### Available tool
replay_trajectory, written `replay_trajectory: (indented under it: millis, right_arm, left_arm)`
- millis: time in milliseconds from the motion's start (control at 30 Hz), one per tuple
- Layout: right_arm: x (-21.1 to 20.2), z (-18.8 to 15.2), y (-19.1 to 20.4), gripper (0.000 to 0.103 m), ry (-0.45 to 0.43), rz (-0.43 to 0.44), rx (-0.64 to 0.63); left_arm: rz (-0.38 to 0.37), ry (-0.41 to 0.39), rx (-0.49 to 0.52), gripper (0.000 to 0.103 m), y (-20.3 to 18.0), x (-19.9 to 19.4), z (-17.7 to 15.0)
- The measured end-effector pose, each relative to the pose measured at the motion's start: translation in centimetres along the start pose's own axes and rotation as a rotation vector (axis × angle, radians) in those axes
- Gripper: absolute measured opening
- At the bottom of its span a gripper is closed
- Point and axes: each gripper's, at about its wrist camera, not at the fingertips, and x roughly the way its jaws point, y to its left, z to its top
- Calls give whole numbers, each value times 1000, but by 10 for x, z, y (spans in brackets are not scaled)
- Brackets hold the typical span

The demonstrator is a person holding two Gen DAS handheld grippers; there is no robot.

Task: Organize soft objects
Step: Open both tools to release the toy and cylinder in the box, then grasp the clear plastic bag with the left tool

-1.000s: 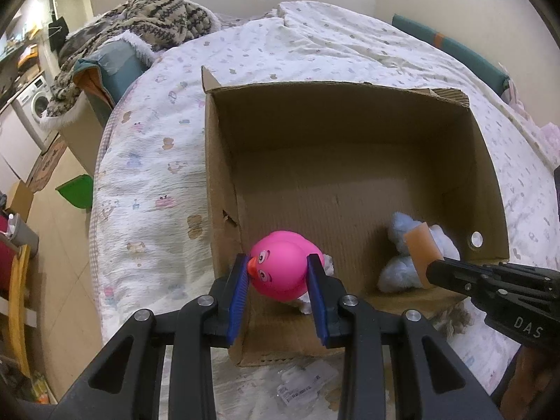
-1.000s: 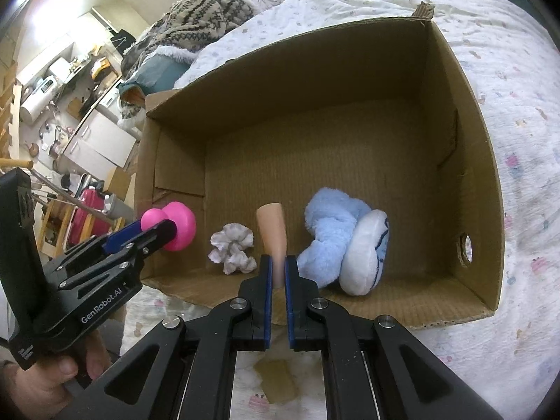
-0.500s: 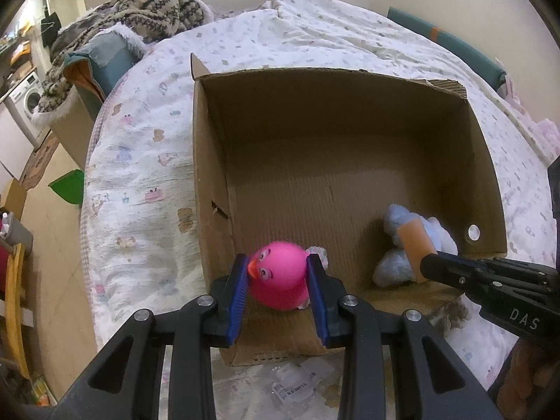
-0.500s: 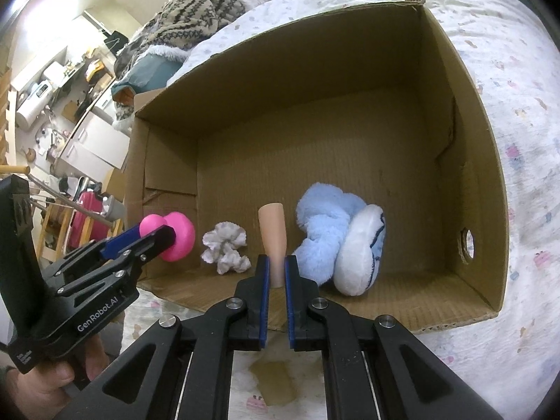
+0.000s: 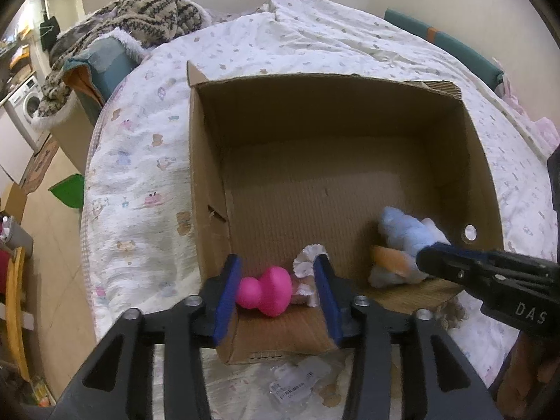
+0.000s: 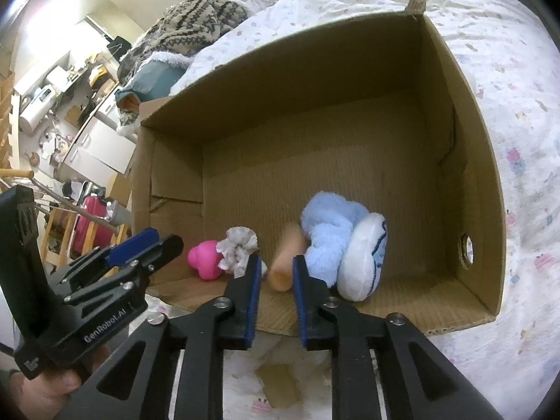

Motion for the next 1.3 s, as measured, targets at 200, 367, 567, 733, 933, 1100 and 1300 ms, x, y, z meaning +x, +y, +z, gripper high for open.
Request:
replay_trajectory:
  millis: [200,367,567,733,933,1100,1300]
  right_arm:
    - [-15,3,-3,75,-67,12,28]
    - [-20,4,-8,75,-78,0,42]
    - [-29,0,-14,75,-85,-8,63]
    - [-41,-6,-4,75,-104,-21,23]
    - [-59,-15,-3,75,-124,-50,4]
    - [-70,-22,-9,75,-132,-56,28]
    - [-77,-36,-9,75,-123,-62,40]
  left_arm:
    - [5,-46,9,65,-3,-11,0]
    - [-1,-65,-11,65,-1,-19,2]
    - [24,-90,-21,65,5,-32,-2]
    - [39,-103,-50,65,12,-44,-7]
    - [39,-94,-88,65,19,-55,-16]
    - [38,-101,-118,65,27,-68,-25]
    - [40,-89,-142,65,33,-77,-39]
